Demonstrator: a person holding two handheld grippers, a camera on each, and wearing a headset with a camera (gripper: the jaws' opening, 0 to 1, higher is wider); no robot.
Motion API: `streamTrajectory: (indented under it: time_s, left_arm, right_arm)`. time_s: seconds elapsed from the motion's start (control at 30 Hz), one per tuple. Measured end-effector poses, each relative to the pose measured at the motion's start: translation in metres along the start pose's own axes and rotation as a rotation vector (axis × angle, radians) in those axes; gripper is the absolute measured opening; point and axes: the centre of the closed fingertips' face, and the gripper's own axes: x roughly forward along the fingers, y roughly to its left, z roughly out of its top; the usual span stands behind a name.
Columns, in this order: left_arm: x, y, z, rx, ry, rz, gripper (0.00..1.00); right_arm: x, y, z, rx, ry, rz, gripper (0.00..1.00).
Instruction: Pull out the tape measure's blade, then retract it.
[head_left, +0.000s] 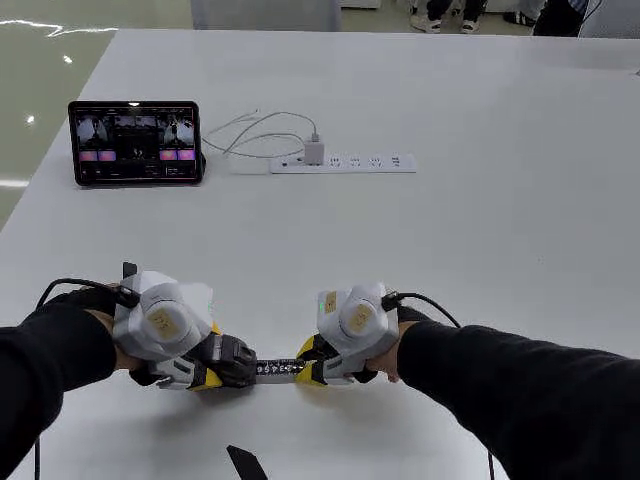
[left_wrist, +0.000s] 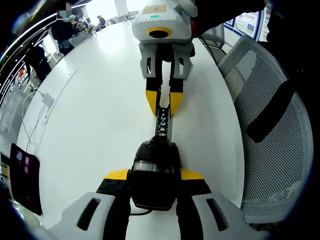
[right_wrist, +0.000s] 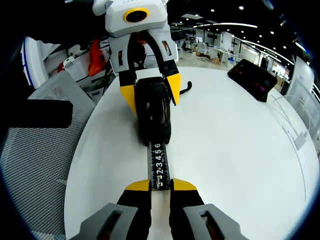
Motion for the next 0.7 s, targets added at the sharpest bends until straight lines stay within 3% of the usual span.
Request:
streamTrajectory:
  time_s: [0.13,0.2,0.7]
  left_arm:
    - [0.0,0.0,-0.001,0.003,-0.001,-0.003,0.29]
    - [0.0,0.0,-0.001,-0.001,0.001,-0.004,0.29]
    - [0.001,0.0,-0.001,-0.008,0.004,0.001,0.29]
  right_arm:
    - [-0.004,0.0,-0.005,-0.02,0.034,0.006,0.09]
    - [-0.007,0.001,-0.007,0.008,0.028,0.01,0.09]
    - [-0.012,-0.002,-0.012,0.0,0.025,-0.003,0.09]
